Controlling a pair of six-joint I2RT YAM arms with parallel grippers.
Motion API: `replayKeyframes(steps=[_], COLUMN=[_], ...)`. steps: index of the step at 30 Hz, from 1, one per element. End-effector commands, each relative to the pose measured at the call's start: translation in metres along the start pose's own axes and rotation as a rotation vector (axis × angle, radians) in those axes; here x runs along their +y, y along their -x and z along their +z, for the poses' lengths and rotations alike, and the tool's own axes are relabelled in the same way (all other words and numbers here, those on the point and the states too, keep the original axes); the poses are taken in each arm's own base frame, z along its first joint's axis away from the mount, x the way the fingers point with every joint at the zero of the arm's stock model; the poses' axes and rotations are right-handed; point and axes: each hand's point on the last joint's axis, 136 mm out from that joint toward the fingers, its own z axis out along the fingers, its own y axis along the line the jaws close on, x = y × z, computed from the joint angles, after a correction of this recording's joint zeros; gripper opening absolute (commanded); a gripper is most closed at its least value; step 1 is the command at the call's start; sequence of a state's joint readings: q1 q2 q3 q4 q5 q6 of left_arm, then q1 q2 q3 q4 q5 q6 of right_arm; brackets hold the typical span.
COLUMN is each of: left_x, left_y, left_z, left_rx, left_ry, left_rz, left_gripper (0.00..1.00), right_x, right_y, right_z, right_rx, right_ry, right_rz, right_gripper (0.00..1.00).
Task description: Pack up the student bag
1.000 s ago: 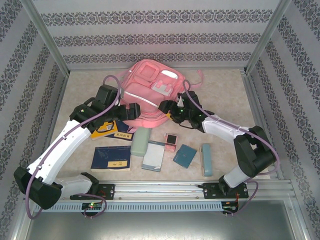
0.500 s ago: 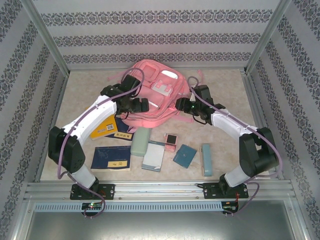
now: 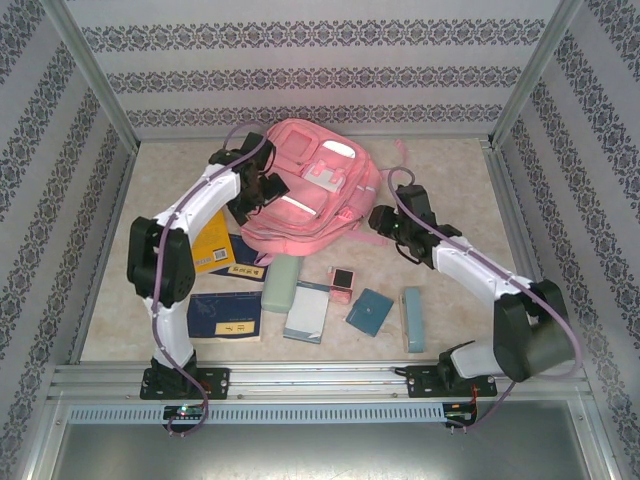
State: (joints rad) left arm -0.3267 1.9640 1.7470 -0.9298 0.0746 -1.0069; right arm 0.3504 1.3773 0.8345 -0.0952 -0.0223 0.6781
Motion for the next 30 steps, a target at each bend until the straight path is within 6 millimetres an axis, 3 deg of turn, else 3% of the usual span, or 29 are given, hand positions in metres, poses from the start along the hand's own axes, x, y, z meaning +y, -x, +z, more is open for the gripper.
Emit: replayKeyframes(steps=[1, 7, 13, 17, 20, 25, 30], left_x=[-0.003, -0.016, -0.012, -0.013, -0.013, -0.014, -0.022], left_y=[0.0, 0.001, -0.006, -0.009, -0.009, -0.014, -0.014], left_z=[-0.016, 0.004, 0.027, 0.036, 0.045, 0.059, 0.06], left_rx=[0.01, 0.062, 0.126, 0.144, 0.148, 0.176, 0.194], left_ry=[0.048, 0.079, 0.156, 0.168, 0.171, 0.168, 0.128], left_rz=[-0.087, -0.133, -0.171, -0.185, -0.186, -0.196, -0.207], left_gripper=[1.0, 1.0, 1.0, 0.91, 0.77, 0.42, 0.04], right_x=[-0.019, -0.032, -0.036, -0.038, -0.035, -0.025, -0.002], right_y=[-0.005, -0.01, -0.004, -0.004, -0.006, -0.008, -0.013], right_z=[-0.005, -0.005, -0.01, -0.01, -0.007, -0.002, 0.003], right_rx=[-0.035, -0.037, -0.066, -0.076, -0.069, -0.051, -0.015], right_ry=[-0.084, -0.138, -0.172, -0.19, -0.189, -0.16, -0.042], right_rz=[-0.003, 0.002, -0.01, -0.028, -0.041, -0.076, -0.156], right_gripper=[0.39, 0.39, 0.39, 0.39, 0.39, 0.39, 0.41])
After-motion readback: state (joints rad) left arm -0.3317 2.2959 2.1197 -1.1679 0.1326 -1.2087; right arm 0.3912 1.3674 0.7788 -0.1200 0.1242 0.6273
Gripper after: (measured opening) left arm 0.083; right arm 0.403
